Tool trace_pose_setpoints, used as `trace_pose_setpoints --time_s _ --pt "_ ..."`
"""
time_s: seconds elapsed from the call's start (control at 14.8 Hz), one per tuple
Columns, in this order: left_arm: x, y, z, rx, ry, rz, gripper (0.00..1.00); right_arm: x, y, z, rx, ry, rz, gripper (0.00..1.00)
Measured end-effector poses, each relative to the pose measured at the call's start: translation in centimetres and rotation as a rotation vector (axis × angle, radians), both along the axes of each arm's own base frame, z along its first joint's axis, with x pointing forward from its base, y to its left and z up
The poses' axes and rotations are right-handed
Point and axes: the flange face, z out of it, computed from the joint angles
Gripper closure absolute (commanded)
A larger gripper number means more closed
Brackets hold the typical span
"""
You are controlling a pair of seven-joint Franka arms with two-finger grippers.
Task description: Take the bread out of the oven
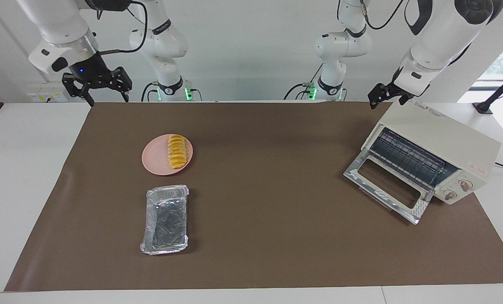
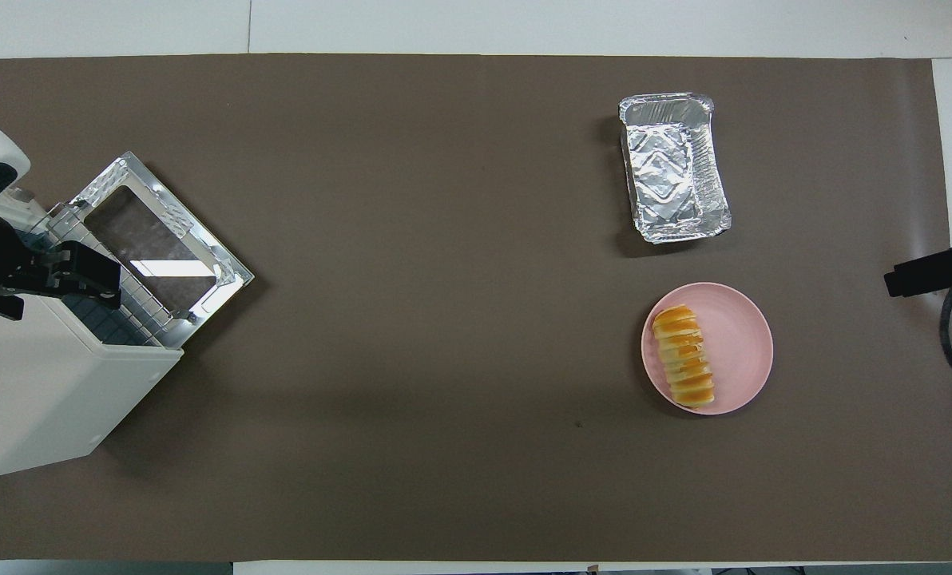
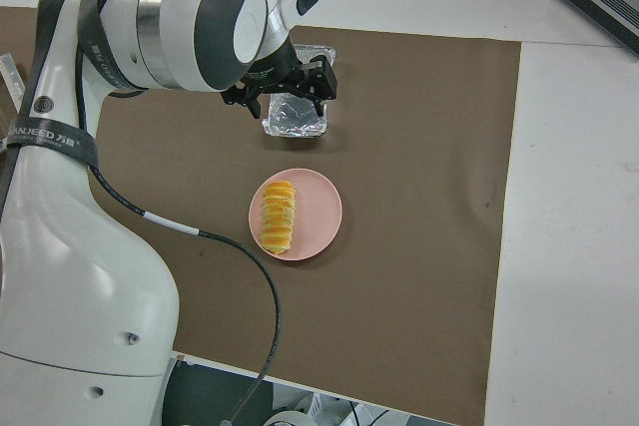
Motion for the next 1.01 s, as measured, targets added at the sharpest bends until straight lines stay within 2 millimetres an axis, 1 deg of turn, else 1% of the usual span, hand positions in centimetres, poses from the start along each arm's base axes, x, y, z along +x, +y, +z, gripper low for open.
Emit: trace_pose_setpoints --time_s 0.07,0.2,0.41,0.54,0.81,1.01 --pt "0.0 0.0 0.0 0.0 0.0 0.0 0.0 0.0 -0.4 0.4 0.003 0.006 0.001 0.0" --pt "0.0 0.0 0.0 0.0 0.0 0.0 0.0 0.4 -0.4 0.6 0.007 0.011 0.004 0.0" --pt "0.0 0.0 0.0 0.0 0.0 0.0 0.0 1.1 0.3 -0.4 0.007 0.029 -0.003 0.0" --pt "0.0 0.0 0.0 0.0 0.0 0.0 0.0 1.3 0.4 -0.8 0.006 0.036 -0.015 0.0" --pt "0.0 0.0 0.0 0.0 0.0 0.0 0.0 1.3 -0.6 -0.8 0.003 0.036 -0.034 0.0" --pt "0.0 0.0 0.0 0.0 0.0 0.0 0.0 1.4 -1.0 -0.6 -0.015 0.025 -0.038 0.0"
